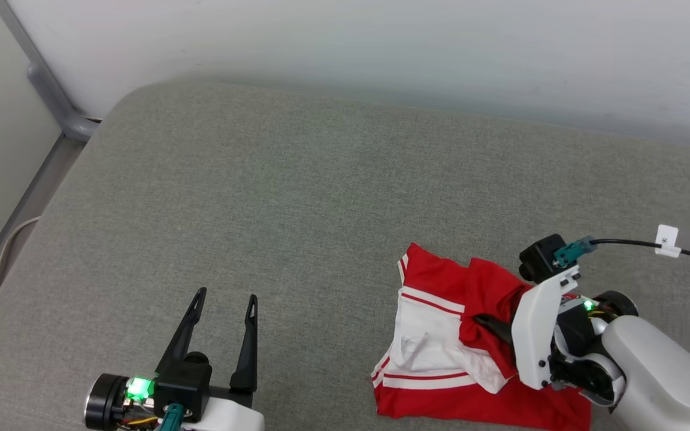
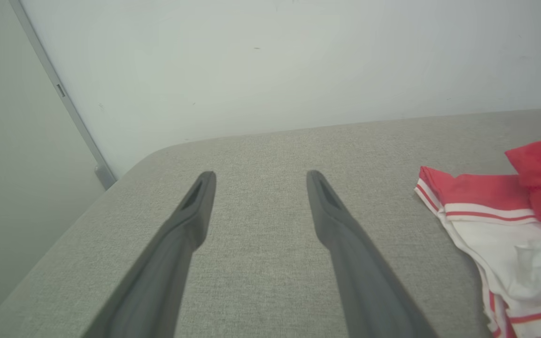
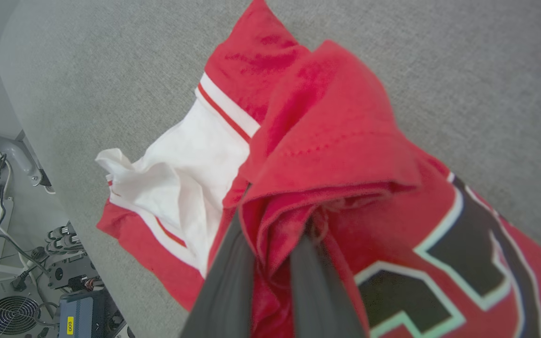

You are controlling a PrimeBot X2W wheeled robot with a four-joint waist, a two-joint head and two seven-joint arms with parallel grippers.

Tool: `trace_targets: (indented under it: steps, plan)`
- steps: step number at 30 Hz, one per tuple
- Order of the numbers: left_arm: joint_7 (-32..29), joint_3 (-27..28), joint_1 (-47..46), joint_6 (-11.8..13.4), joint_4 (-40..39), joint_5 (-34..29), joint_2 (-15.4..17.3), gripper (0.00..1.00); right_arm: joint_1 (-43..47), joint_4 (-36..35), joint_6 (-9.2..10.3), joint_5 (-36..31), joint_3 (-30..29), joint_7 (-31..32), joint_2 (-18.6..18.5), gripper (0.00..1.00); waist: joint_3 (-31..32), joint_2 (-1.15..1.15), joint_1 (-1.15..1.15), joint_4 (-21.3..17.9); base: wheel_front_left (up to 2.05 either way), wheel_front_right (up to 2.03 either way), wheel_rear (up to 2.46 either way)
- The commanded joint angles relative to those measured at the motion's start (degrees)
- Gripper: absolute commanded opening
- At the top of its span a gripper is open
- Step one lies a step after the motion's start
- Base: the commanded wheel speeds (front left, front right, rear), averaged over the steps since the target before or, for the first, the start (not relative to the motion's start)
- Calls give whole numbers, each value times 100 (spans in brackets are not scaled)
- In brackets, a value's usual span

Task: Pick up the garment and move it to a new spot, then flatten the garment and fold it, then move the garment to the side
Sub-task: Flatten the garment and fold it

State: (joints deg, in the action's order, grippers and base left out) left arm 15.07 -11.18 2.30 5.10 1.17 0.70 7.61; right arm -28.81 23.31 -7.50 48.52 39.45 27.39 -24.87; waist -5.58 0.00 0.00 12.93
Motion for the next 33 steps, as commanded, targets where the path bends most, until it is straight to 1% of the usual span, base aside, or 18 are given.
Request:
trace_targets:
  steps: [1, 3, 4, 5, 6, 10, 14, 17, 20, 23, 26, 29, 33]
  plan:
    - [12, -2, -64, 2, 10, 6, -19, 100, -87, 118, 4, -22, 81, -99, 90, 0, -19, 0, 0, -7, 0, 0, 0]
    - [13, 1, -92, -1, 27, 5, -29, 100, -114, 309, 4, -26, 169, -218, 140, 0, -21, 0, 0, -23, 0, 0, 0]
    - [12, 4, -100, -3, 39, 5, -30, 100, -123, 371, 4, -8, 226, -270, 168, 16, -9, 0, 0, -38, 0, 0, 0]
    - [13, 6, -102, -7, 48, 3, -33, 100, -121, 415, 4, 16, 271, -342, 183, 45, 10, 0, 0, -52, 0, 0, 0]
    - [13, 2, -100, -15, 57, -1, -32, 100, -124, 436, 4, 11, 314, -440, 176, 100, 37, 0, 0, -64, 0, 0, 0]
    - [12, 9, -18, -30, 93, -12, -8, 100, -38, 254, 4, -59, 396, -1006, 7, 100, 206, 0, 0, -127, 0, 0, 0]
    - [13, 56, 127, -4, 75, 1, 22, 100, 163, -169, 4, -169, 248, -1632, -216, 100, 408, 0, 0, -257, 0, 0, 0]
    - [13, 92, 240, -3, 36, 32, 33, 100, 335, -484, 4, -371, -82, -2170, -374, 100, 558, 0, 0, -399, 0, 0, 0]
    - [13, 109, 345, 12, 3, 20, 36, 100, 511, -683, 5, -902, -510, -2719, -501, 100, 666, 0, 0, -547, 0, 0, 0]
    - [12, 104, 370, 24, -37, -6, 32, 100, 776, -856, 4, -1449, -1056, -3202, -424, 100, 726, 0, 0, -679, 0, 0, 0]
    - [12, 131, 377, 30, -45, -10, 52, 100, 1084, -1016, 4, -1946, -1654, -3602, -258, 100, 775, 0, 0, -802, 0, 0, 0]
    - [12, 148, 405, 37, -57, -15, 71, 100, 1461, -1228, 4, -2441, -2205, -3899, -11, 100, 819, 0, 0, -906, 0, 0, 0]
    - [12, 168, 449, 27, -89, -3, 100, 100, 2008, -1597, 5, -3024, -2835, -4130, 402, 100, 864, 0, 0, -1006, 0, 0, 0]
